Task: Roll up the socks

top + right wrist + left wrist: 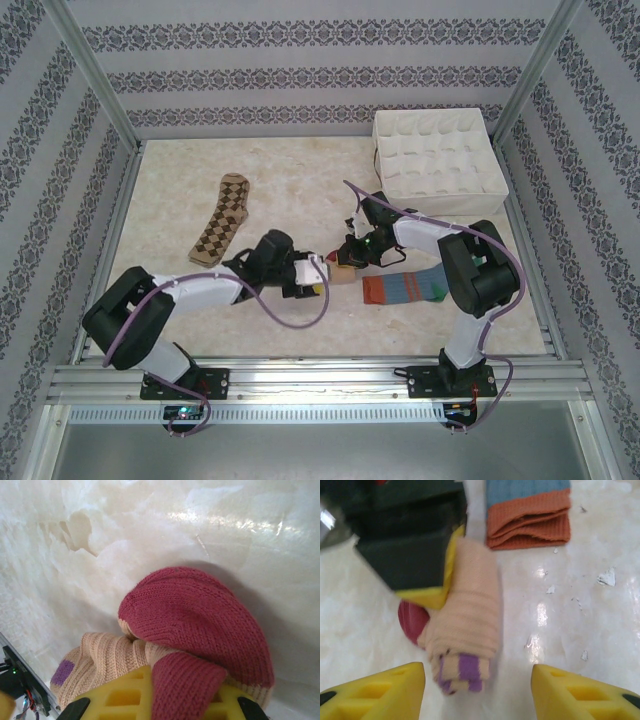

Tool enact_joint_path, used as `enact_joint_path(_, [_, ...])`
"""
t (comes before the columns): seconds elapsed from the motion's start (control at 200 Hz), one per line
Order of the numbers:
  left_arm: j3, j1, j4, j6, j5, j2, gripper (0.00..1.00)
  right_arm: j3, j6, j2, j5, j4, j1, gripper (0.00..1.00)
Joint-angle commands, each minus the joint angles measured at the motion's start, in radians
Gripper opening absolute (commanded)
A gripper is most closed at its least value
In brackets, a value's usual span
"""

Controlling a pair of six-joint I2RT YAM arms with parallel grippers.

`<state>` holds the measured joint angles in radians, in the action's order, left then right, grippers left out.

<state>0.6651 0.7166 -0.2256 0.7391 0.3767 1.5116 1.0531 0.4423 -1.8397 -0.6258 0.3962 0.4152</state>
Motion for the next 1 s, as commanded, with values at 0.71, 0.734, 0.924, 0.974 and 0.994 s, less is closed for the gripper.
enact_joint_path(0.71, [0.180, 0.067, -0.002, 0.058, -0.072, 0.256, 0.00, -0.035, -0.009, -0.044, 0.059, 0.037, 0.002, 0.48])
enact_joint_path(0.734, [0.192, 0.059, 0.026, 0.034, -0.041, 0.257, 0.00, -0.045, -0.013, -0.026, 0.055, 0.022, -0.001, 0.51])
enact_joint_path(0.924, [0.305, -0.006, 0.245, -0.085, 0.133, 0.304, 0.00, -0.146, -0.002, 0.123, 0.019, -0.127, -0.053, 0.55])
enact_joint_path(0.974, [0.346, -0.020, 0.316, -0.109, 0.161, 0.327, 0.00, -0.159, -0.010, 0.150, 0.022, -0.138, -0.056, 0.56])
enact_joint_path(0.994, [0.362, -0.026, 0.341, -0.119, 0.172, 0.334, 0.00, -0.162, -0.014, 0.158, 0.023, -0.143, -0.057, 0.56])
